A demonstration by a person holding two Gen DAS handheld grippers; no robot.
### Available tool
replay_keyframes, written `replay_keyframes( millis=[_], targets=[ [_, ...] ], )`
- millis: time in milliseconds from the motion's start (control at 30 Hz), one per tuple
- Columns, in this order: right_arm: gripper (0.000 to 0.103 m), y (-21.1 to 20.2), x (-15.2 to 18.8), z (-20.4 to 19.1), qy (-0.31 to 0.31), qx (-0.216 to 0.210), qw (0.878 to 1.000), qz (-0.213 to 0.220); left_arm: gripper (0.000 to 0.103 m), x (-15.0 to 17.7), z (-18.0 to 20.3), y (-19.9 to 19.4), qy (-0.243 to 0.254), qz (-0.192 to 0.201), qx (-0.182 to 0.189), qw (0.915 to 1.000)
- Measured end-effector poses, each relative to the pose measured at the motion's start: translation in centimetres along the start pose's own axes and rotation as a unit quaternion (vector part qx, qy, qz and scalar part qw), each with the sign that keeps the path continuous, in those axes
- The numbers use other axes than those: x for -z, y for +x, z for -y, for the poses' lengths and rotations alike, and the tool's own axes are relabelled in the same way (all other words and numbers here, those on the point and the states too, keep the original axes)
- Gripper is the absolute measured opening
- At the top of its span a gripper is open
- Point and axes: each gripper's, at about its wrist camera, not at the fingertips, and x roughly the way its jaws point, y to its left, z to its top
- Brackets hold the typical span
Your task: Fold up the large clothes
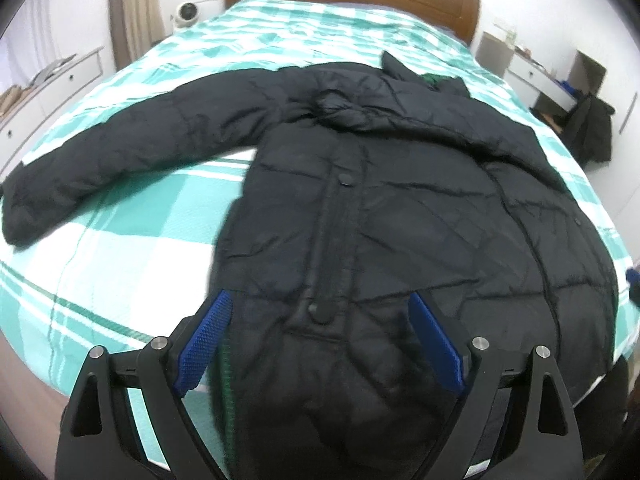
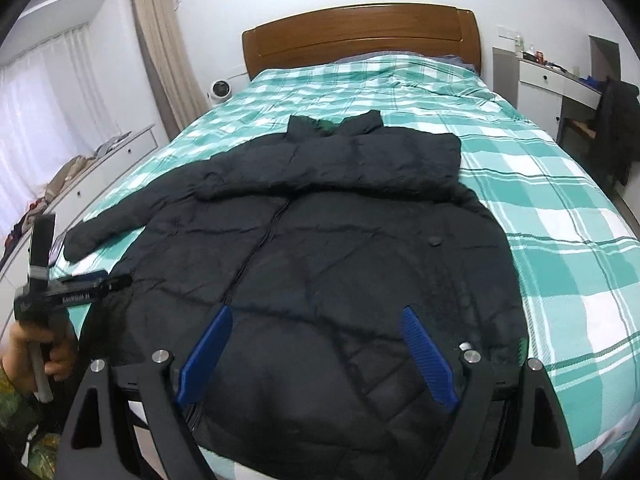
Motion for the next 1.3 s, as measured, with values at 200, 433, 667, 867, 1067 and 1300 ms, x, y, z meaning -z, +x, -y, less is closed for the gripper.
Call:
replay_keyframes(
  millis=[200,433,667,867,1067,1300],
  targets=[
    [0.088,0.1,0.3,-0.4,0.0,0.003,1.0,-0.01,0.092,-0.3,-3.2,-0.5,-0.051,0.004,0.0,0.9987],
    [0.088,0.2,0.2,-1.4,-0.015,-0.007,1.0,-0.013,0.092,0.0,-6.9,-0.6,-0.089,0.005,-0.03,0.9956],
    [0.088,0.4,0.3,-2.5,-0.023,-0.016,0.999,-0.021,0.092,0.5,-10.3,-0.3,-0.137,0.003,-0.04,0.9898],
    [0.088,0.3,0.4,-2.7,-0.022,-0.018,0.999,-0.025,0.092,0.6,-12.5,-0.3,-0.174,0.005,-0.038,0.9839],
    [0.088,0.3,0.3,-2.8,-0.025,-0.017,0.999,-0.026,0.092,-0.5,-15.0,0.3,-0.19,0.005,-0.047,0.9806],
    [0.088,0.1,0.5,-2.8,-0.024,-0.012,0.999,-0.026,0.092,-2.0,-25.7,2.0,-0.385,0.066,-0.01,0.9207]
  ],
)
